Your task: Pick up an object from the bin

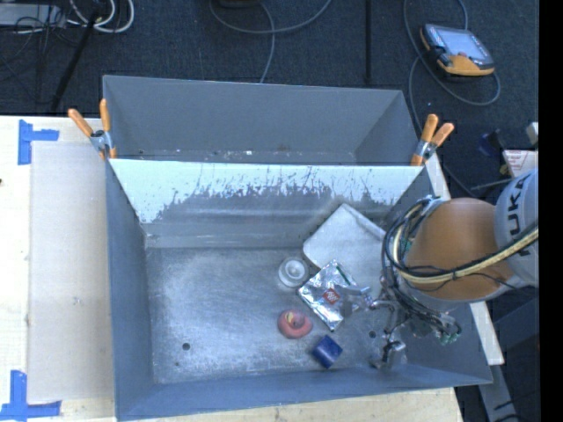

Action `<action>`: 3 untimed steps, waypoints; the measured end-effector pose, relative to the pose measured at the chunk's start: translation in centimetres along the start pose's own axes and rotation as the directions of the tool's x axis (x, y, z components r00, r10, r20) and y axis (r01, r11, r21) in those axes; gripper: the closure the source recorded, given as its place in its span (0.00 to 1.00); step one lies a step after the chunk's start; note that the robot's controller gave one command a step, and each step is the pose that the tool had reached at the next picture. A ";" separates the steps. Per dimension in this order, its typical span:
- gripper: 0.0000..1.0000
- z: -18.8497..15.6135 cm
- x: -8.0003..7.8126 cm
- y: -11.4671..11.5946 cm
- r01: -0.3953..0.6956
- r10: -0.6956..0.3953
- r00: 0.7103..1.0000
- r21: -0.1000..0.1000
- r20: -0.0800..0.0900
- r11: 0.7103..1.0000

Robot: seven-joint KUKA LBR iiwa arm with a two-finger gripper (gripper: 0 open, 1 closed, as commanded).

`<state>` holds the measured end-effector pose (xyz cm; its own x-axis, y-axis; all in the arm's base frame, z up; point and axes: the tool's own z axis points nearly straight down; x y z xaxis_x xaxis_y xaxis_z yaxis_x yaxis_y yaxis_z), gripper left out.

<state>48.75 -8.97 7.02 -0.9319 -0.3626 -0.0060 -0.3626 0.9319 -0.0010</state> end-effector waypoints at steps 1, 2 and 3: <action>0.00 0.1 -4.2 9.0 0.169 -0.169 0.986 -0.004 -0.004 0.986; 0.00 -0.2 -2.1 8.1 0.317 -0.317 0.948 0.005 0.009 0.948; 1.00 -0.2 -2.0 8.1 0.318 -0.318 0.948 0.004 0.006 0.948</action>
Offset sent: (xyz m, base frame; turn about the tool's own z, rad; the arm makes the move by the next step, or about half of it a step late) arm 0.0065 0.0973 -0.0002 -0.1659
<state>47.68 -0.70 7.19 -0.7684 -0.6399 -0.0115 -0.6399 0.7685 -0.0065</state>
